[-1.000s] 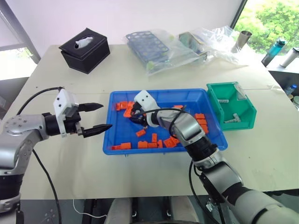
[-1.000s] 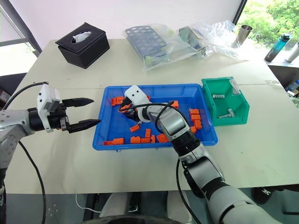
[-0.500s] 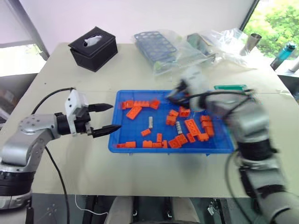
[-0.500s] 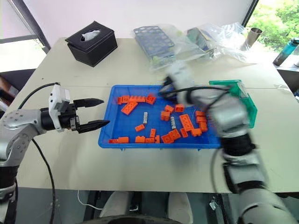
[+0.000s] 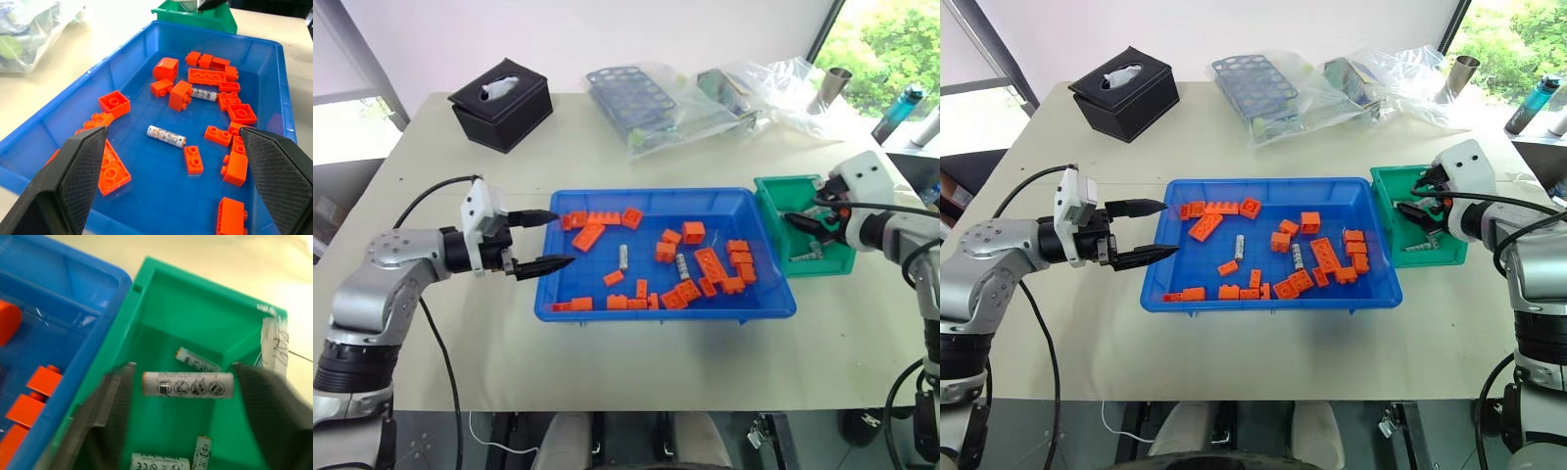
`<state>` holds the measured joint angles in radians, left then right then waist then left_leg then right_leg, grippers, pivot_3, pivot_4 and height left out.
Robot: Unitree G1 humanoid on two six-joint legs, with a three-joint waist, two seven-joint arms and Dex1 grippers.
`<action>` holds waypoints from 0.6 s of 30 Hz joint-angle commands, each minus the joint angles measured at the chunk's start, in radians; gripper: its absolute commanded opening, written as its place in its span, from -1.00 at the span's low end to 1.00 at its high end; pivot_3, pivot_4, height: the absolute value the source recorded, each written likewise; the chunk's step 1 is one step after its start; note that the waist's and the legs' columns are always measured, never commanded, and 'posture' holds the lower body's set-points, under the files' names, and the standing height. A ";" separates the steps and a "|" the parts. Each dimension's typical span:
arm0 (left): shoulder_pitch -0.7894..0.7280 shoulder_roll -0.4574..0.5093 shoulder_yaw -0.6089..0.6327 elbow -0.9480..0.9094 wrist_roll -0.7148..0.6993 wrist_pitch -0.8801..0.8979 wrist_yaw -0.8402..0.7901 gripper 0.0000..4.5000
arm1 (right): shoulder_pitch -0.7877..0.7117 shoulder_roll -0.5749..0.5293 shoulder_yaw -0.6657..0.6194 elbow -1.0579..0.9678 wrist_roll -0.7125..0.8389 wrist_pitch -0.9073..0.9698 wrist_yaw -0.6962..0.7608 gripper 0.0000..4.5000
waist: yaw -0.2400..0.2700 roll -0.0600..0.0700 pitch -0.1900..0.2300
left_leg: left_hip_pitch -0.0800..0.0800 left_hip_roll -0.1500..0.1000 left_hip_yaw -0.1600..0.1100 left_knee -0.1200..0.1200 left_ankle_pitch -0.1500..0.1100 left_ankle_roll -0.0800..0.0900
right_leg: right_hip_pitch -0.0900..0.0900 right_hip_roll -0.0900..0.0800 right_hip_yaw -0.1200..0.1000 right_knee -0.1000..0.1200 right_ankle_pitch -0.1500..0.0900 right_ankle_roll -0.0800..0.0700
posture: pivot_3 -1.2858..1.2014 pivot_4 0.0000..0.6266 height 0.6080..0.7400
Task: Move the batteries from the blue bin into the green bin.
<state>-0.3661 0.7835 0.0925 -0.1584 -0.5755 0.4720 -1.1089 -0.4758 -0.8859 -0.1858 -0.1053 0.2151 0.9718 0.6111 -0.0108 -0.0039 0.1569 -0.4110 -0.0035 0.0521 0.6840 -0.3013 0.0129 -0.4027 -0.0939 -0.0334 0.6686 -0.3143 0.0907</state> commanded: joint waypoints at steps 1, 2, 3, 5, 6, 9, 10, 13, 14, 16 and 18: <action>-0.003 0.013 0.023 -0.034 -0.006 -0.005 -0.002 1.00 | -0.049 -0.039 0.001 0.000 -0.023 -0.072 0.002 0.99 | 0.000 0.000 0.000 | 0.000 0.000 0.000 0.000 0.000 0.000 | 0.000 0.000 0.000 0.000 0.000 0.000 | 0.03 -0.52 0.63; -0.001 0.016 0.026 -0.038 -0.008 -0.001 -0.001 1.00 | -0.070 -0.042 0.009 0.000 -0.025 -0.090 0.006 0.99 | -0.001 0.000 0.000 | 0.000 0.000 0.000 0.000 0.000 0.000 | 0.000 0.000 0.000 0.000 0.000 0.000 | 0.03 -0.52 0.63; 0.001 0.019 0.030 -0.042 -0.010 0.002 -0.001 1.00 | -0.103 -0.034 0.017 -0.012 -0.013 -0.095 0.014 0.99 | -0.001 0.000 0.000 | 0.000 0.000 0.000 0.000 0.000 0.000 | 0.000 0.000 0.000 0.000 0.000 0.000 | 0.03 -0.52 0.63; 0.004 0.024 0.034 -0.047 -0.013 0.008 0.001 1.00 | -0.153 -0.011 0.030 -0.041 0.019 -0.076 0.027 0.99 | -0.007 0.000 0.000 | 0.000 0.000 0.000 0.000 0.000 0.000 | 0.000 0.000 0.000 0.000 0.000 0.000 | 0.03 -0.52 0.63; 0.007 0.027 0.037 -0.049 -0.014 0.010 0.002 1.00 | -0.184 0.026 0.045 -0.074 0.052 -0.029 0.028 0.99 | -0.008 0.000 0.000 | 0.000 0.000 0.000 0.000 0.000 0.000 | 0.000 0.000 0.000 0.000 0.000 0.000 | 0.03 -0.52 0.63; 0.014 0.032 0.040 -0.055 -0.014 0.015 0.005 1.00 | -0.243 0.184 0.084 -0.169 0.149 0.146 -0.011 0.99 | -0.010 0.000 0.000 | 0.001 0.003 0.000 0.000 0.000 -0.001 | 0.000 0.003 0.000 0.000 0.000 0.000 | 0.03 -0.52 0.63; 0.014 0.033 0.040 -0.057 -0.014 0.017 0.006 1.00 | -0.247 0.230 0.088 -0.187 0.166 0.191 -0.028 0.99 | -0.009 0.000 0.000 | 0.001 0.003 0.000 0.000 0.000 -0.001 | 0.000 0.003 0.000 0.000 0.000 0.000 | 0.03 -0.52 0.63; 0.021 0.030 0.040 -0.066 -0.014 0.023 0.011 1.00 | -0.205 0.381 0.171 -0.240 0.178 0.276 -0.101 0.99 | 0.001 0.000 0.000 | 0.000 0.003 -0.001 0.000 0.001 -0.001 | 0.000 0.003 0.000 0.000 0.000 0.000 | 0.03 -0.52 0.63; 0.023 0.030 0.040 -0.071 -0.015 0.025 0.012 1.00 | -0.189 0.421 0.203 -0.248 0.179 0.293 -0.120 0.99 | 0.003 0.000 0.000 | -0.001 0.002 -0.002 0.000 0.001 -0.001 | 0.000 0.002 0.000 0.001 0.000 0.000 | 0.03 -0.52 0.63; 0.024 0.029 0.039 -0.077 -0.018 0.029 0.014 1.00 | -0.175 0.476 0.244 -0.252 0.183 0.312 -0.139 0.99 | 0.003 0.000 0.000 | -0.001 -0.001 -0.003 0.000 0.000 -0.001 | 0.000 -0.001 0.000 0.002 0.000 0.000 | 0.03 -0.52 0.63; 0.022 0.027 0.036 -0.079 -0.018 0.030 0.016 1.00 | -0.170 0.508 0.286 -0.238 0.178 0.310 -0.150 0.99 | 0.000 0.000 0.000 | -0.001 -0.003 -0.003 0.001 0.000 0.001 | 0.000 -0.002 0.000 0.002 0.000 0.000 | 0.03 -0.52 0.63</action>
<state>-0.3347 0.8034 0.1057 -0.2033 -0.5792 0.5014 -1.0972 -0.6282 -0.3781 0.1020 -0.3125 0.3892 1.2881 0.4742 -0.0109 -0.0044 0.1568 -0.4124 -0.0077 0.0491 0.6849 -0.3018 0.0139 -0.4028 -0.0968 -0.0334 0.6701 -0.3143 0.0907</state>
